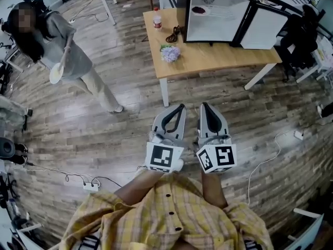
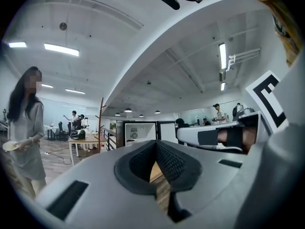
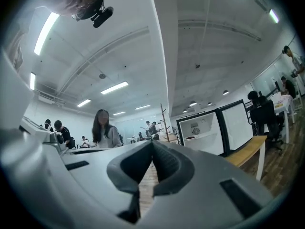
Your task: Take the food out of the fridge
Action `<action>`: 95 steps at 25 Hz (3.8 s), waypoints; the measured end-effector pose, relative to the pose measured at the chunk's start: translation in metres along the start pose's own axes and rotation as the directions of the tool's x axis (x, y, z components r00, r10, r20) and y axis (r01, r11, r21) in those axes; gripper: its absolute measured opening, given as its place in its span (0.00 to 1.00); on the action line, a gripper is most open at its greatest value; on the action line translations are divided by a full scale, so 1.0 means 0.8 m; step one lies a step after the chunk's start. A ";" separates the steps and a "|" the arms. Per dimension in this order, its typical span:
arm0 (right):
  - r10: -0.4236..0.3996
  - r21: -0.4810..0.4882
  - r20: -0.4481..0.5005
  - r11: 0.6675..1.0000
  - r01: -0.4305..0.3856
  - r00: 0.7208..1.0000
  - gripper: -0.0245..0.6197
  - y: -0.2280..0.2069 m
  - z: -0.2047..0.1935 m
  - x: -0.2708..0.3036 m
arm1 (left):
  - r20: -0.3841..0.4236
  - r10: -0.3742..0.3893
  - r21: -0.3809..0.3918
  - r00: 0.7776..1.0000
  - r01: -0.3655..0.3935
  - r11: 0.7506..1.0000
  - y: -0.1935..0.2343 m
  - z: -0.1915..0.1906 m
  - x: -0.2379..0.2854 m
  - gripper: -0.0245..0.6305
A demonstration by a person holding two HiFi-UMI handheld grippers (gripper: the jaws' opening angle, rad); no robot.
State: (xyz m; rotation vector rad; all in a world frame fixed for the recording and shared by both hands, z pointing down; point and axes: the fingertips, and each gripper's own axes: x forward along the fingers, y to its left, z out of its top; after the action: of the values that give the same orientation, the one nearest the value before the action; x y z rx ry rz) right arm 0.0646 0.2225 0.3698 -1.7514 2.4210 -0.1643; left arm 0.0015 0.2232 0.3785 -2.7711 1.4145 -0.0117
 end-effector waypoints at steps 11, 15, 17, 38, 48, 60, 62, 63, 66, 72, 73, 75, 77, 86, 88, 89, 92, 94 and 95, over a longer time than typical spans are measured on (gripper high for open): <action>-0.001 -0.035 -0.047 0.999 0.000 0.999 0.05 -0.033 -0.024 0.054 | -0.007 0.008 -0.022 1.000 -0.009 1.000 0.029 -0.026 0.060 0.05; -0.007 -0.045 -0.047 0.999 0.005 0.999 0.05 -0.056 -0.025 0.097 | -0.005 0.007 -0.015 1.000 -0.007 1.000 0.052 -0.029 0.103 0.05; -0.009 -0.051 -0.048 0.999 0.007 0.999 0.05 -0.066 -0.024 0.123 | 0.001 0.005 -0.012 1.000 -0.005 1.000 0.067 -0.028 0.128 0.05; -0.026 -0.081 -0.051 0.996 0.022 0.998 0.05 -0.116 0.005 0.393 | 0.042 0.020 0.012 0.999 -0.020 1.000 0.257 0.003 0.319 0.05; -0.091 -0.104 -0.051 0.991 0.085 0.995 0.05 -0.127 0.002 0.434 | 0.043 -0.015 -0.003 0.999 0.015 1.000 0.297 0.007 0.364 0.05; -0.132 -0.069 -0.078 0.990 0.127 0.988 0.05 -0.172 -0.013 0.442 | 0.017 -0.037 -0.021 0.999 0.037 0.999 0.279 -0.019 0.401 0.05; -0.120 -0.073 -0.071 0.991 0.115 0.990 0.05 -0.181 -0.011 0.451 | 0.018 -0.027 -0.017 0.999 0.028 0.999 0.278 -0.020 0.411 0.05; -0.114 -0.075 -0.066 0.991 0.109 0.991 0.05 -0.186 -0.009 0.456 | 0.017 -0.022 -0.013 1.000 0.022 1.000 0.279 -0.019 0.417 0.05; -0.103 -0.070 -0.056 0.993 0.099 0.993 0.05 -0.201 -0.003 0.470 | 0.020 -0.009 0.003 1.000 0.009 1.000 0.281 -0.011 0.434 0.05; -0.097 -0.010 -0.056 0.995 0.096 0.994 0.05 -0.245 -0.004 0.497 | 0.022 0.005 0.023 1.000 -0.005 1.000 0.277 -0.008 0.472 0.05; -0.094 0.008 -0.058 0.995 0.095 0.994 0.05 -0.253 -0.006 0.502 | 0.021 0.005 0.026 1.000 -0.006 1.000 0.276 -0.009 0.479 0.05; -0.085 0.058 -0.062 0.994 0.089 0.994 0.05 -0.268 -0.011 0.513 | 0.017 0.006 0.033 1.000 -0.006 0.999 0.275 -0.010 0.493 0.05; -0.079 0.127 -0.062 0.988 0.086 0.995 0.05 -0.285 -0.015 0.523 | 0.016 0.006 0.041 1.000 -0.007 0.999 0.275 -0.012 0.506 0.05; -0.074 0.774 -0.059 0.626 0.092 0.996 0.05 -0.376 -0.081 0.566 | -0.002 0.017 0.064 1.000 -0.016 0.998 0.278 -0.021 0.549 0.05; -0.051 0.861 -0.060 0.502 0.077 0.997 0.05 -0.383 -0.096 0.577 | -0.008 0.024 0.068 1.000 -0.023 0.997 0.281 -0.023 0.555 0.05; -0.044 0.888 -0.053 0.455 0.067 0.998 0.05 -0.385 -0.101 0.583 | -0.013 0.026 0.069 1.000 -0.025 0.997 0.282 -0.026 0.558 0.05; -0.055 0.923 -0.049 0.379 0.066 0.997 0.05 -0.393 -0.110 0.597 | -0.028 0.026 0.069 0.999 -0.024 0.997 0.283 -0.035 0.569 0.05; -0.068 0.943 -0.052 0.325 0.072 0.996 0.05 -0.400 -0.119 0.604 | -0.033 0.028 0.067 0.999 -0.025 0.997 0.284 -0.039 0.575 0.05; -0.071 0.953 -0.052 0.294 0.070 0.996 0.05 -0.402 -0.122 0.608 | -0.033 0.028 0.066 0.999 -0.026 0.997 0.285 -0.040 0.578 0.05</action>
State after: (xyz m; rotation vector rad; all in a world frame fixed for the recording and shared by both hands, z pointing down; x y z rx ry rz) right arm 0.1974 -0.3397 0.4951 -1.1639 1.4924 -1.3266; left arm 0.0874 -0.2855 0.4003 -2.7117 1.4317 -0.1033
